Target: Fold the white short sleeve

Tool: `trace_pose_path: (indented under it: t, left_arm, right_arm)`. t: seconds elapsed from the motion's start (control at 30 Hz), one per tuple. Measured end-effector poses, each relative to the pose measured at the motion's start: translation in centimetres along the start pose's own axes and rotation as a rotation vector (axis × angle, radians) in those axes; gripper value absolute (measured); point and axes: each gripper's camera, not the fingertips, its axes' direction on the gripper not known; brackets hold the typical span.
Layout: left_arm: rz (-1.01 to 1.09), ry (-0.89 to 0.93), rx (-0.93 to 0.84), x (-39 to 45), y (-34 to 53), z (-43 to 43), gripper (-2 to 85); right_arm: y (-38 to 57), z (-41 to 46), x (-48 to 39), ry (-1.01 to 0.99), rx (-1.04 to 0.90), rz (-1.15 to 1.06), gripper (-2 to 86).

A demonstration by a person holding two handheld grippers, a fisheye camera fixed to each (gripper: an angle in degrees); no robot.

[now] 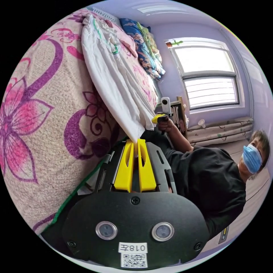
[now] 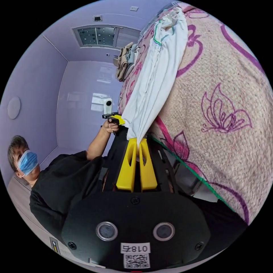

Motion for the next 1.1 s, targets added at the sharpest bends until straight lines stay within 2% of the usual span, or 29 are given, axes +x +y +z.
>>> trace_pose_path:
  t: [0.17,0.33,0.5,0.63,0.77,0.9,0.97,1.1]
  left_arm:
    - [0.16,0.013,0.053,4.9,2.3,-1.7,-0.8]
    - [0.236,0.009,0.032,9.0,7.0,0.6,-0.8]
    - [0.203,0.07,0.024,9.8,13.2,4.9,-0.8]
    - [0.102,0.196,0.113,6.1,14.6,6.6,-0.8]
    - [0.087,0.247,0.205,1.3,8.0,3.9,-0.8]
    - [0.116,0.228,0.242,-3.8,-2.1,-0.3,-0.9]
    - [0.098,0.235,0.266,-9.2,-9.6,-2.7,-0.9]
    - [0.005,0.246,0.303,-19.0,-19.3,-4.0,-0.9]
  right_arm:
    - [1.1,-3.3,-4.2,-0.013,0.061,-0.104,9.4]
    - [3.7,-5.0,-8.6,-0.018,0.036,-0.162,7.0]
    - [7.1,-5.6,-10.3,-0.068,-0.012,-0.103,4.0]
    - [7.1,-7.1,-9.0,-0.173,0.026,0.002,0.8]
    - [1.8,-9.7,-7.8,-0.227,0.1,0.019,0.2]
    - [-8.7,-13.8,-7.1,-0.204,0.185,-0.034,0.0]
    - [-13.9,-15.4,-6.4,-0.187,0.214,-0.04,0.0]
    - [-25.9,-17.9,-1.1,-0.147,0.246,0.026,0.0]
